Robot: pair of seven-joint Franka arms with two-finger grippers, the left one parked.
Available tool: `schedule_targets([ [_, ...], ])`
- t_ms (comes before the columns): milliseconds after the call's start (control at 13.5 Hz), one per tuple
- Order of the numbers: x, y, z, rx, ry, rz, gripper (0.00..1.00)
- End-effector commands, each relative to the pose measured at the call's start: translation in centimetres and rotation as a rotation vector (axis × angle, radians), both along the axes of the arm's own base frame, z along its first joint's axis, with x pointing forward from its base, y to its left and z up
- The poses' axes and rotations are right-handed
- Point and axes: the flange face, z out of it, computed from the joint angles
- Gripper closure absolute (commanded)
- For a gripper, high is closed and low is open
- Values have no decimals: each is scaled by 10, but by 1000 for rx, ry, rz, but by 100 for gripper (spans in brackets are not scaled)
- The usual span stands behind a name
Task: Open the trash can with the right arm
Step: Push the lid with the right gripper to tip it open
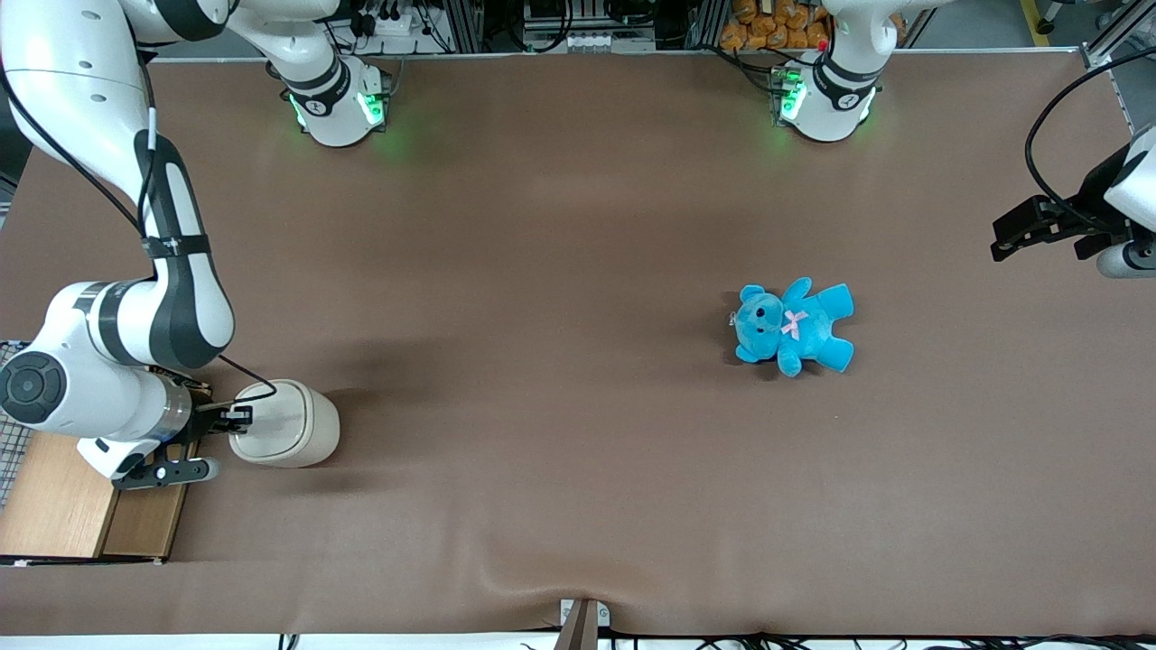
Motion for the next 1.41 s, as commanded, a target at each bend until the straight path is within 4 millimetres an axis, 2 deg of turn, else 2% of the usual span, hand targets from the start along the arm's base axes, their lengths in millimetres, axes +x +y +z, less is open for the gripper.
schedule_targets([
  [0, 5, -2, -7, 11, -16, 9, 100],
  [148, 0, 14, 17, 18, 27, 20, 100],
  [370, 3, 21, 61, 14, 90, 12, 100],
  [593, -1, 46, 92, 8, 128, 0, 100],
  [741, -7, 69, 113, 8, 165, -45, 100],
  [815, -10, 79, 120, 16, 175, -60, 93],
  [889, -13, 87, 122, 21, 189, -73, 79],
  [963, -17, 93, 133, 23, 185, -86, 58],
  [1037, -19, 93, 146, 30, 168, -100, 19],
  [1111, -20, 90, 151, 36, 161, -100, 12],
  [1185, -22, 87, 159, 36, 152, -104, 0],
  [1333, -25, 71, 181, 38, 119, -120, 0],
])
